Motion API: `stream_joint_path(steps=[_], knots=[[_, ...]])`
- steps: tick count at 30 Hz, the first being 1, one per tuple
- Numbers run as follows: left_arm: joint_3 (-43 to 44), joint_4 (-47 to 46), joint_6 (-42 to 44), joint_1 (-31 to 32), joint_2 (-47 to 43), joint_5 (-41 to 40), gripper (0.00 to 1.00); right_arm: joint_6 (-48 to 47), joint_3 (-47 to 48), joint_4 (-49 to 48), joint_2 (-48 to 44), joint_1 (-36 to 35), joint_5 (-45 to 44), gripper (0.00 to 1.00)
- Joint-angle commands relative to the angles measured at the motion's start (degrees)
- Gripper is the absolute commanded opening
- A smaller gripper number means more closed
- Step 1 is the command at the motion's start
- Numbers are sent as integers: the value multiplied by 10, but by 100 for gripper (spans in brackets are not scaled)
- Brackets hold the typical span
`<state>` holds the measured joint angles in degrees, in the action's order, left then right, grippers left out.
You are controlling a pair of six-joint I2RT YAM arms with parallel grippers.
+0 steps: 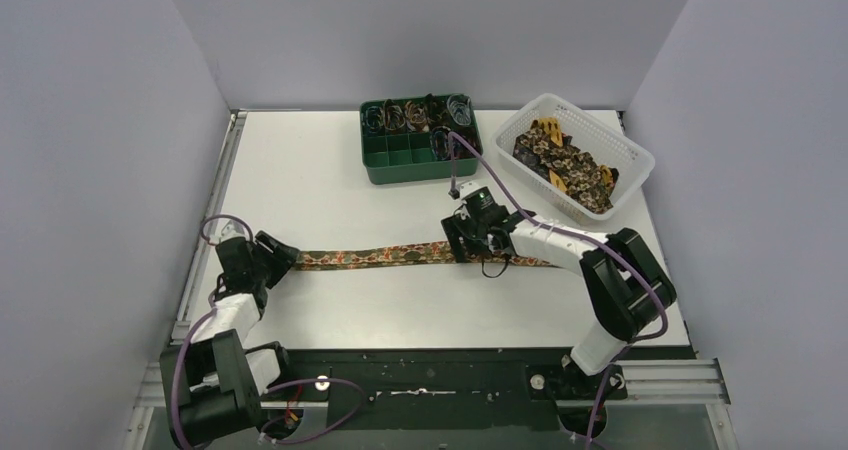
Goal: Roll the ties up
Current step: Flatten out the tie at the center of the board.
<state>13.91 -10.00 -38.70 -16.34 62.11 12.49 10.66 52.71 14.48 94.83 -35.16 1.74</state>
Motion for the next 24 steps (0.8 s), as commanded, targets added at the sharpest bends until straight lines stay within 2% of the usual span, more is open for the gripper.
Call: stream_joint_path(steps=[1, 4, 7, 14, 20, 24], knots=[[22, 15, 26, -3, 9, 3, 52, 3, 23, -9, -63, 4, 36, 75], [19, 12, 34, -3, 7, -7, 45, 17, 25, -7, -85, 8, 29, 76], [20, 7, 42, -4, 13, -8, 28, 49, 15, -6, -102, 33, 19, 76], [13, -4, 36, -4, 17, 6, 0, 138, -56, -5, -156, 174, 19, 75], [9, -21, 0, -20, 1, 34, 0, 168, -120, 6, -191, 262, -7, 72], [12, -12, -5, -43, -13, 58, 0, 177, -143, 5, -202, 294, -32, 72]])
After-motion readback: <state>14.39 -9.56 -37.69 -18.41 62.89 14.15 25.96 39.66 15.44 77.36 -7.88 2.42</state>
